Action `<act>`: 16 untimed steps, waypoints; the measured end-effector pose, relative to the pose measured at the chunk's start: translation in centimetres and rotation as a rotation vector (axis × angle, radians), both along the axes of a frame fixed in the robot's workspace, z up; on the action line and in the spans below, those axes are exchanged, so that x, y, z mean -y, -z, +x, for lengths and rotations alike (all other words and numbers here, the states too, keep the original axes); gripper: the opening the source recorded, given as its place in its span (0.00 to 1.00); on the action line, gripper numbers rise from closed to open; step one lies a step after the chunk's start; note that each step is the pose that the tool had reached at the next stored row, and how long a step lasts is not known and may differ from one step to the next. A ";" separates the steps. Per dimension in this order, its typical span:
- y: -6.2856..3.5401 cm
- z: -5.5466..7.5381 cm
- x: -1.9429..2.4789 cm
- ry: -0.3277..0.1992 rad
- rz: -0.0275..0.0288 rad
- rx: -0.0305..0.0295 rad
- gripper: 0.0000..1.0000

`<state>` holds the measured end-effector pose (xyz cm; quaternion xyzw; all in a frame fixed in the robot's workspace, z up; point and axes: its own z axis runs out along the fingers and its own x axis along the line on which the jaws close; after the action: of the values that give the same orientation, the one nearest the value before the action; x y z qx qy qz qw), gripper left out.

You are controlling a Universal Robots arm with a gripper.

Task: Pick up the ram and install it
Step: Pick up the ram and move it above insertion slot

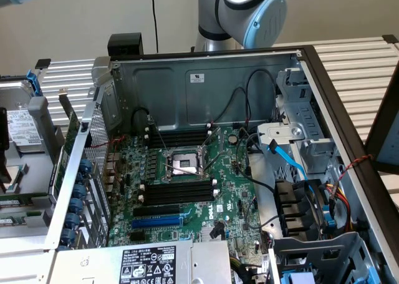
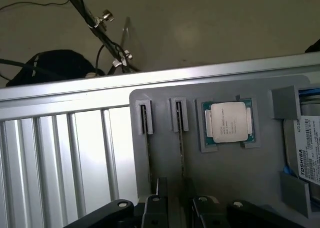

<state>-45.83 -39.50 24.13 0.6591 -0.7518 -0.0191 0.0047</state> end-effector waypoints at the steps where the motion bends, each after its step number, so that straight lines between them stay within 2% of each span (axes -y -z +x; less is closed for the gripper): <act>1: 0.00 0.0 0.00 0.000 0.0001 0.0001 0.27; 6: 0.01 -0.2 0.12 0.000 0.0000 0.0001 0.27; 14: 0.03 -0.2 1.24 0.000 0.0001 0.0001 0.27; 16: 0.03 -0.2 1.26 0.000 0.0004 0.0002 0.27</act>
<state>-46.03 -40.76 24.10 0.6591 -0.7518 -0.0191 0.0045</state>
